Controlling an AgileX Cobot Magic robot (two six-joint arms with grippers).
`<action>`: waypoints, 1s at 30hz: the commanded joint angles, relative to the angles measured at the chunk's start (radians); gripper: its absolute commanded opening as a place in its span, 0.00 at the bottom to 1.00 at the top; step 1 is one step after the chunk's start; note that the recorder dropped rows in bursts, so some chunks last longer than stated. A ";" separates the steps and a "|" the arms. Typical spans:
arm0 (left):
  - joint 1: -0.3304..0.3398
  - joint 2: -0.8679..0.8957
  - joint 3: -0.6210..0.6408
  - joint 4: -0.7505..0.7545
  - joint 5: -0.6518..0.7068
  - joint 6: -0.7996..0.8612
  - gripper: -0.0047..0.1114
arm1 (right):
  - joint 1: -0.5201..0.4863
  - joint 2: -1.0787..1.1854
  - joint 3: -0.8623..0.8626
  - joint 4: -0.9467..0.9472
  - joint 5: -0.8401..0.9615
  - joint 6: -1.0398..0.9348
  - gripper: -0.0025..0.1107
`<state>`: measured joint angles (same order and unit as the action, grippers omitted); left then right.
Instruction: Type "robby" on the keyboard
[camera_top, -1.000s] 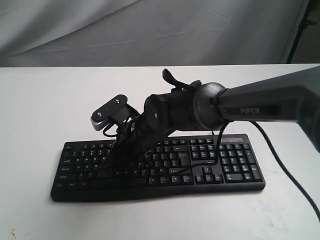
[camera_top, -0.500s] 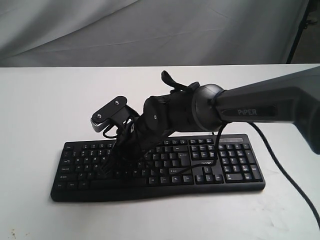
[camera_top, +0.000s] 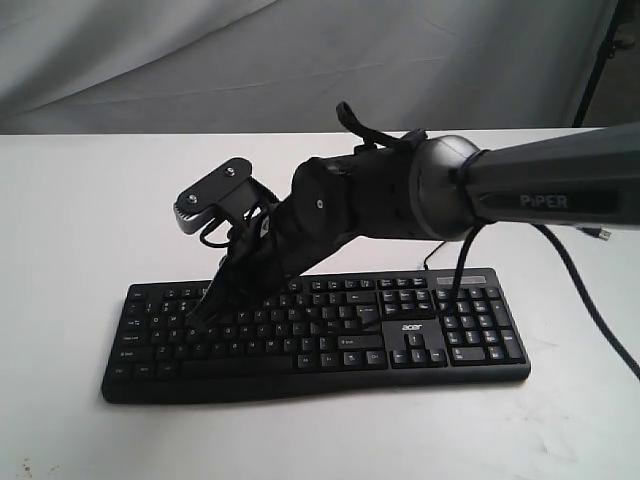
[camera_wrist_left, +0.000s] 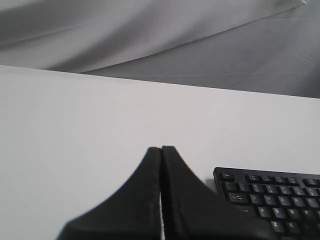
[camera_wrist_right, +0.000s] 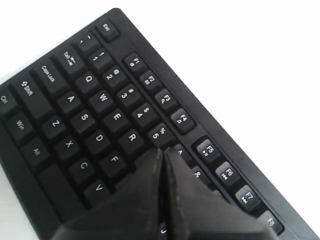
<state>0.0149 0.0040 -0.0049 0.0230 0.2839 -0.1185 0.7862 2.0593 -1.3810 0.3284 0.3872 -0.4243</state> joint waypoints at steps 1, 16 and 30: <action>-0.003 -0.004 0.005 -0.009 -0.002 -0.003 0.04 | -0.008 -0.038 0.012 -0.014 0.013 0.007 0.02; -0.003 -0.004 0.005 -0.009 -0.002 -0.003 0.04 | -0.112 -0.603 0.522 -0.110 -0.124 0.186 0.02; -0.003 -0.004 0.005 -0.009 -0.002 -0.003 0.04 | -0.217 -0.891 0.629 -0.303 -0.123 0.186 0.02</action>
<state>0.0149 0.0040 -0.0049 0.0230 0.2839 -0.1185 0.5764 1.1760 -0.7590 0.0477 0.2735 -0.2418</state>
